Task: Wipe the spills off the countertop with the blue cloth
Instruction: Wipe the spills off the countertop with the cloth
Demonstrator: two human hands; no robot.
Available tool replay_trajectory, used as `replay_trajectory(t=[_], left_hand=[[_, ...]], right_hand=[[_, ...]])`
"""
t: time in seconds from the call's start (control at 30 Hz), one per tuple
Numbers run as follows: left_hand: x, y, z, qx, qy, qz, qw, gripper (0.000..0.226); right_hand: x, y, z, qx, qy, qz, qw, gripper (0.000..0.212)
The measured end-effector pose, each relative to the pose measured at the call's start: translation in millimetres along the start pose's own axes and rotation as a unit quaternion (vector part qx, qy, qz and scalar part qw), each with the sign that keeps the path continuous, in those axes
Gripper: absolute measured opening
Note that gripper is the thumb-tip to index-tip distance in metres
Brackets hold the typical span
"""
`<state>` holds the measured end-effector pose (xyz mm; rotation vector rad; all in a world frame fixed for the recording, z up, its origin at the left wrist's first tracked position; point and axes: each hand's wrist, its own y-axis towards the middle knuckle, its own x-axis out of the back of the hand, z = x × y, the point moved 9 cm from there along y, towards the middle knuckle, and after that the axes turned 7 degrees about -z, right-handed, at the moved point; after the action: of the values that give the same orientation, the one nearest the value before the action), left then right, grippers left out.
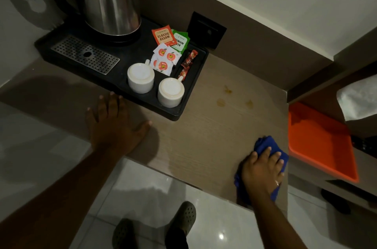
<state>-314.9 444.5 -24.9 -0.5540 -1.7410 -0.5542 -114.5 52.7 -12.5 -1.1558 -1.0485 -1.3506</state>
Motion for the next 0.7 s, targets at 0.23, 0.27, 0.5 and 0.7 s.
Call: replay_trajectory(t=[0.23, 0.27, 0.5, 0.7], left_hand=[[-1, 0, 1, 0.002, 0.008, 0.002, 1.0, 0.109], [-1, 0, 1, 0.002, 0.007, 0.004, 1.0, 0.109], [2, -1, -1, 0.008, 0.006, 0.005, 1.0, 0.109], [3, 0, -1, 0.013, 0.011, 0.002, 1.0, 0.108]], right_hand=[[-23, -55, 110, 0.295, 0.009, 0.053, 0.954, 0.061], [-22, -62, 101, 0.348, 0.007, 0.076, 0.934, 0.061], [6, 46, -3, 0.204, -0.016, 0.041, 0.978, 0.063], [-7, 122, 81, 0.058, -0.018, 0.051, 0.997, 0.063]])
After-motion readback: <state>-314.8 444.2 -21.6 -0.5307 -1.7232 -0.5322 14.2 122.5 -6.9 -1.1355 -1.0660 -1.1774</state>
